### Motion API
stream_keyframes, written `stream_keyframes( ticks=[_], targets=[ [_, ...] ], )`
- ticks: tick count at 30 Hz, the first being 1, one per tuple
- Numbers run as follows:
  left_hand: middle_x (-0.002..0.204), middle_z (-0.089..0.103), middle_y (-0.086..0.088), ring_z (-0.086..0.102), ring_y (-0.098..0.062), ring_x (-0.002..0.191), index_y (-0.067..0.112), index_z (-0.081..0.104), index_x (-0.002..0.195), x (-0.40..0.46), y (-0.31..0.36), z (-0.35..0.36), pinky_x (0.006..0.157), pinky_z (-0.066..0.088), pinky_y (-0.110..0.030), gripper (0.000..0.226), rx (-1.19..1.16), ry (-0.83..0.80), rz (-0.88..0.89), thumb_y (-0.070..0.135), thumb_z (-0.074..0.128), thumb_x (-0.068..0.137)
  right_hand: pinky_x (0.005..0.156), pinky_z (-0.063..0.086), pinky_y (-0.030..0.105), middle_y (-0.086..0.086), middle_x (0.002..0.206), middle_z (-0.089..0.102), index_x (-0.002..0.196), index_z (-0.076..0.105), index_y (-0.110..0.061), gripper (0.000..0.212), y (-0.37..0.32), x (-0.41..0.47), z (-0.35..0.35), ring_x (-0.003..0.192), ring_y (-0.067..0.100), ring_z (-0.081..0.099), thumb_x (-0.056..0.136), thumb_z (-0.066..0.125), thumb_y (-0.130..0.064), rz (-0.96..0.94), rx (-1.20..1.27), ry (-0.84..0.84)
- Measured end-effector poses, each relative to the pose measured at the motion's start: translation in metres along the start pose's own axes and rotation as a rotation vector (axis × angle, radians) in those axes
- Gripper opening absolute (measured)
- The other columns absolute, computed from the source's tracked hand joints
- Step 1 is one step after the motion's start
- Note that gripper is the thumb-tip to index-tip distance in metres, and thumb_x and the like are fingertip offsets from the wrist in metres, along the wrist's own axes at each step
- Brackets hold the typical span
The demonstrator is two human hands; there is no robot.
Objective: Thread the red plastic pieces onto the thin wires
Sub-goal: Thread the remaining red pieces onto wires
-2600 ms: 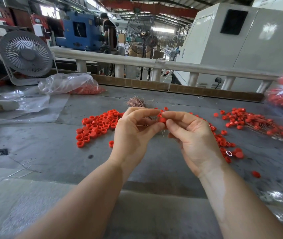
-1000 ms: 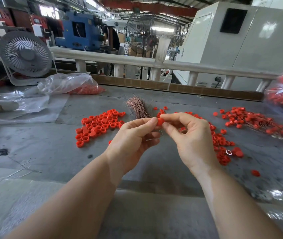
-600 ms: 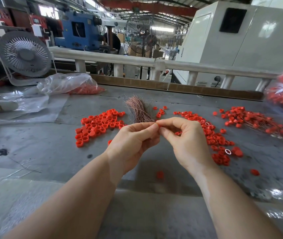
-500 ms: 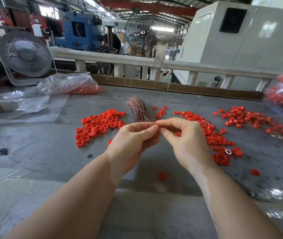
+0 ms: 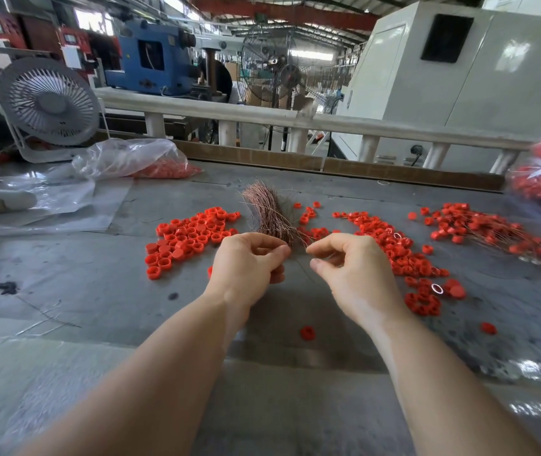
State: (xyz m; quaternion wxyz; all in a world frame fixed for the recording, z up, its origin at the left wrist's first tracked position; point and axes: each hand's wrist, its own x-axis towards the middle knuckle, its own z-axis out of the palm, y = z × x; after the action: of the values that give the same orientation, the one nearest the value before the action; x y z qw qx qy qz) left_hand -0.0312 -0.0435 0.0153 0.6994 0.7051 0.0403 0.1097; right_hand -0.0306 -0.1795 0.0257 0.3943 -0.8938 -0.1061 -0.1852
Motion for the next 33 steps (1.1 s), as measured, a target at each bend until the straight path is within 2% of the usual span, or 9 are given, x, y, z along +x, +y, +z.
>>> stream_keyframes(
  ticks=[4,6,10,14,17,20,24,28,33],
  targets=[
    [0.06,0.06,0.0,0.055,-0.014,0.055,0.02,0.066,0.068,0.0002,-0.0021,0.0004,0.066,0.055,-0.033,0.021,0.223,0.007,0.098,0.005,0.066,0.082,0.07,0.046,0.025,-0.009,0.073,0.06,0.081,0.068,-0.024,0.017,0.003,0.0001,-0.0004,0.07,0.012,0.056,0.082,0.067,-0.007,0.041,-0.03,0.013],
    [0.061,0.061,0.001,0.056,-0.014,0.056,0.021,0.067,0.069,-0.0006,-0.0019,-0.0001,0.067,0.056,-0.035,0.019,0.261,0.016,0.119,0.006,0.067,0.082,0.07,0.046,0.025,-0.008,0.074,0.061,0.081,0.069,-0.023,0.015,0.0042,0.0002,-0.0012,0.071,0.012,0.056,0.083,0.066,-0.008,0.062,-0.045,0.009],
    [0.061,0.06,0.002,0.056,-0.013,0.056,0.022,0.066,0.069,-0.0002,-0.0024,-0.0012,0.066,0.056,-0.035,0.021,0.274,0.031,0.122,0.007,0.067,0.082,0.072,0.048,0.026,-0.01,0.073,0.061,0.083,0.07,-0.021,0.01,0.0028,-0.0007,-0.0006,0.074,0.012,0.058,0.083,0.067,-0.012,0.082,-0.055,-0.054],
    [0.059,0.057,0.001,0.055,-0.014,0.055,0.018,0.067,0.075,0.0022,-0.004,-0.0006,0.062,0.052,-0.03,0.015,0.279,0.028,0.106,0.005,0.066,0.083,0.073,0.049,0.026,-0.006,0.082,0.065,0.085,0.07,-0.023,0.007,0.0008,-0.0019,-0.0003,0.078,0.013,0.06,0.081,0.069,-0.017,0.079,-0.077,-0.103],
    [0.059,0.059,0.002,0.055,-0.013,0.056,0.017,0.069,0.078,0.0023,-0.0051,-0.0005,0.06,0.049,-0.026,0.01,0.334,0.011,0.119,0.008,0.067,0.083,0.072,0.046,0.024,-0.006,0.085,0.064,0.089,0.069,-0.024,0.01,0.0015,-0.0018,-0.0007,0.079,0.013,0.058,0.081,0.07,-0.018,0.09,-0.091,-0.105],
    [0.058,0.059,0.004,0.054,-0.011,0.054,0.02,0.069,0.076,0.0012,-0.0046,-0.0005,0.059,0.045,-0.023,0.01,0.351,0.001,0.135,0.012,0.069,0.082,0.077,0.047,0.025,-0.006,0.09,0.063,0.095,0.068,-0.024,0.015,0.0014,-0.002,0.0,0.085,0.014,0.058,0.083,0.068,-0.016,0.099,-0.105,-0.131],
    [0.06,0.06,0.002,0.056,-0.012,0.058,0.019,0.071,0.08,-0.002,-0.002,0.001,0.061,0.046,-0.025,0.003,0.34,-0.041,0.146,0.017,0.07,0.081,0.08,0.048,0.025,-0.008,0.09,0.063,0.101,0.069,-0.024,0.021,0.0002,-0.0027,0.0012,0.088,0.013,0.06,0.085,0.064,-0.012,0.085,-0.106,-0.157],
    [0.061,0.061,0.0,0.058,-0.015,0.062,0.02,0.07,0.079,-0.004,0.0005,0.0022,0.064,0.049,-0.029,0.004,0.342,-0.073,0.163,0.018,0.069,0.083,0.08,0.05,0.03,-0.005,0.09,0.07,0.094,0.071,-0.024,0.016,-0.0004,-0.0027,0.002,0.087,0.014,0.062,0.086,0.062,-0.013,0.059,-0.055,-0.164],
    [0.065,0.062,0.001,0.057,-0.009,0.057,0.018,0.071,0.083,-0.0043,0.0003,0.0012,0.061,0.048,-0.025,0.004,0.325,-0.061,0.166,0.017,0.066,0.084,0.075,0.052,0.036,-0.007,0.073,0.067,0.082,0.071,-0.022,0.012,-0.0019,-0.0022,0.0023,0.075,0.014,0.063,0.087,0.062,-0.016,0.05,0.075,-0.149]
  ],
)
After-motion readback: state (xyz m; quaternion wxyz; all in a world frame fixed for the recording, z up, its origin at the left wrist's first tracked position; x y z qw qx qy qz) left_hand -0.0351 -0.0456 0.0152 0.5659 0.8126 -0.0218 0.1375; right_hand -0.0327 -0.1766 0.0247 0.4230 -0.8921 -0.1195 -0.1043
